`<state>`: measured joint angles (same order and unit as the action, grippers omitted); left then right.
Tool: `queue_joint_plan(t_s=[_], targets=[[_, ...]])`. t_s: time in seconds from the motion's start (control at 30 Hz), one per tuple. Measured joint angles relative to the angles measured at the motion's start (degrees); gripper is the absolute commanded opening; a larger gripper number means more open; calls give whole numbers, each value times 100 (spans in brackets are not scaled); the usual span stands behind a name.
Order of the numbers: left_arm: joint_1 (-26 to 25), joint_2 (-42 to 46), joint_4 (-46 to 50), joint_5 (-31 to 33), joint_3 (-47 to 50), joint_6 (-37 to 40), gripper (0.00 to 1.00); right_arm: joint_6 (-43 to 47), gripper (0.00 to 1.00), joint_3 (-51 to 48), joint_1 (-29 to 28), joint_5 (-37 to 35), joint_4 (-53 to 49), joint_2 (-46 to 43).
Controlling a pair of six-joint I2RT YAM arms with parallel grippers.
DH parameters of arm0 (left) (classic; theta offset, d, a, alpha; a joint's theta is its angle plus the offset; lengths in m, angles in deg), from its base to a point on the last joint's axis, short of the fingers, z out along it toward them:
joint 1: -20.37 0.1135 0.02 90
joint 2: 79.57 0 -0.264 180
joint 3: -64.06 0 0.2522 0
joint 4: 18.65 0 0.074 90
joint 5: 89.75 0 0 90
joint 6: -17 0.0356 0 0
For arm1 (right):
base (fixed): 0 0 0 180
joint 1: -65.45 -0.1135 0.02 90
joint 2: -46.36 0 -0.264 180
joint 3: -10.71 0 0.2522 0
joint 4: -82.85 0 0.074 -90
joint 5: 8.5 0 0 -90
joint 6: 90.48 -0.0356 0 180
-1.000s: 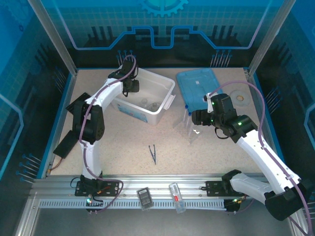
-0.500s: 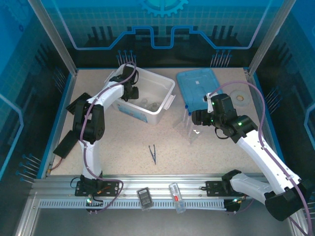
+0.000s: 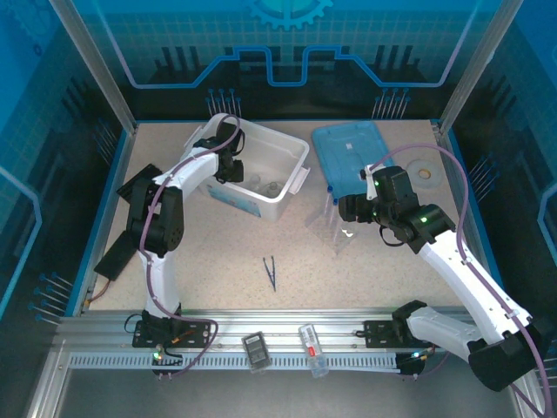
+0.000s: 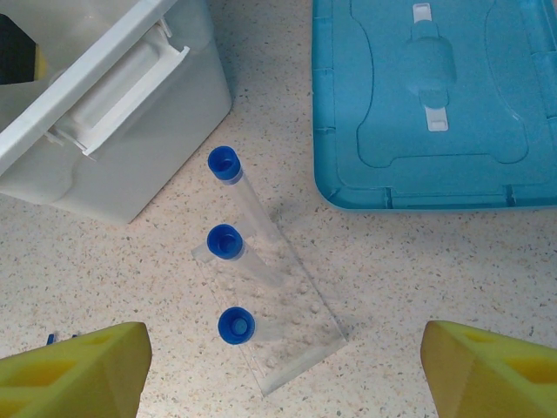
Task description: Organize the chemistry lab equipment
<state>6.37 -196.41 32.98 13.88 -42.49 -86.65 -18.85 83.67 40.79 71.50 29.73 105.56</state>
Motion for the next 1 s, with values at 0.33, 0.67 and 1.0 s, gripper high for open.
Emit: queue_joint_plan(t_s=[0.33,0.67,1.0], targets=[[-4,0,216,0,-4,0,50,0,82,0,0,-2,-2,0],[-4,0,238,-2,-9,-81,70,0,82,0,0,0,-2,0],[-101,136,264,22,-245,-105,74,0,82,0,-2,-2,-4,-7]])
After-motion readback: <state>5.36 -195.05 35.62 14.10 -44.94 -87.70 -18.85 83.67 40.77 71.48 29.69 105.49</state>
